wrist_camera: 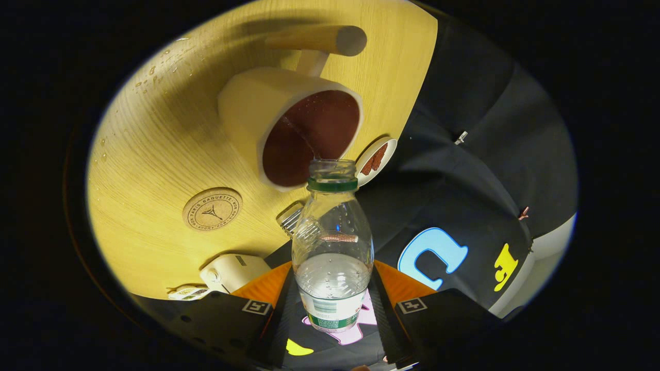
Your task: Take the bottle from table, then pour the juice into the cup, finally place the bottle on the coaster
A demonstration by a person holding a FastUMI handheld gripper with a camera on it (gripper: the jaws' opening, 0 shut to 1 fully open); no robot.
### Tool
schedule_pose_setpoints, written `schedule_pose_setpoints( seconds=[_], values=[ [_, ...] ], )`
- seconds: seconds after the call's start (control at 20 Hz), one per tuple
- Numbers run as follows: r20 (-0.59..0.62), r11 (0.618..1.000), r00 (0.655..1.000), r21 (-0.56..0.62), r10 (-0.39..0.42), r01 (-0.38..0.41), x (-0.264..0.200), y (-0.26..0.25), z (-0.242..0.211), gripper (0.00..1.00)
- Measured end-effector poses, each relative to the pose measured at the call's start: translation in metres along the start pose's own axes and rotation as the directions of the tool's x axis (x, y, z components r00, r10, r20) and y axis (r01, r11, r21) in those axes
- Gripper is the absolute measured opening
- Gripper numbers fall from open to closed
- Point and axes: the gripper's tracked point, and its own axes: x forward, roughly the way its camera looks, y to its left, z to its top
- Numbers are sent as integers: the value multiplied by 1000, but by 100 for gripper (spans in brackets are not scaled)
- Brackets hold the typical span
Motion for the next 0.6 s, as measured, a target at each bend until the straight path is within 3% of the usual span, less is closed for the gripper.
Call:
schedule_pose_setpoints(
  seconds=[0.6],
  values=[
    [13,998,1000,-54,-9,9,-4,7,5,73]
  ],
)
